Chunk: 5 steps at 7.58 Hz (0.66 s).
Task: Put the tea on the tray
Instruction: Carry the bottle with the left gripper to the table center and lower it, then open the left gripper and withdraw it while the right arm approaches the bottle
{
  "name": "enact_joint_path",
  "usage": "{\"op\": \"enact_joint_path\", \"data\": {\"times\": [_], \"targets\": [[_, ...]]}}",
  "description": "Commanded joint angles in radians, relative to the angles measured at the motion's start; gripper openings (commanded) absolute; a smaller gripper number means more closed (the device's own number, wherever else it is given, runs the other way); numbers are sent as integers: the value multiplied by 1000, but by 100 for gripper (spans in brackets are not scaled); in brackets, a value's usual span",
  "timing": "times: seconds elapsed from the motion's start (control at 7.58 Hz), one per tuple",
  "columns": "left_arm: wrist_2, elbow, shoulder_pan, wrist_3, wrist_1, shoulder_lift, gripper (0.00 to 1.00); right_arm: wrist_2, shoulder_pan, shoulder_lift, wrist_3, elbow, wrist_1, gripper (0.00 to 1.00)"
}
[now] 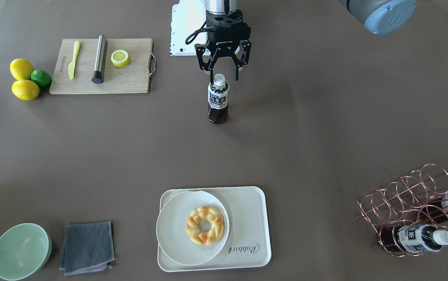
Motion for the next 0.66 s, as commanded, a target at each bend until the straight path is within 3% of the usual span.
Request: {"op": "enact_joint_path", "data": {"times": [0.0, 0.26, 0.53], "targets": [[-12, -79, -14, 64, 2, 10, 96, 49, -61, 143, 283, 56, 2, 100], [-175, -101, -131, 229, 72, 10, 96, 37, -201, 319, 636, 104, 2, 100], [-356, -119, -328, 473, 74, 84, 97, -91, -452, 494, 1047, 185, 3, 100]]}}
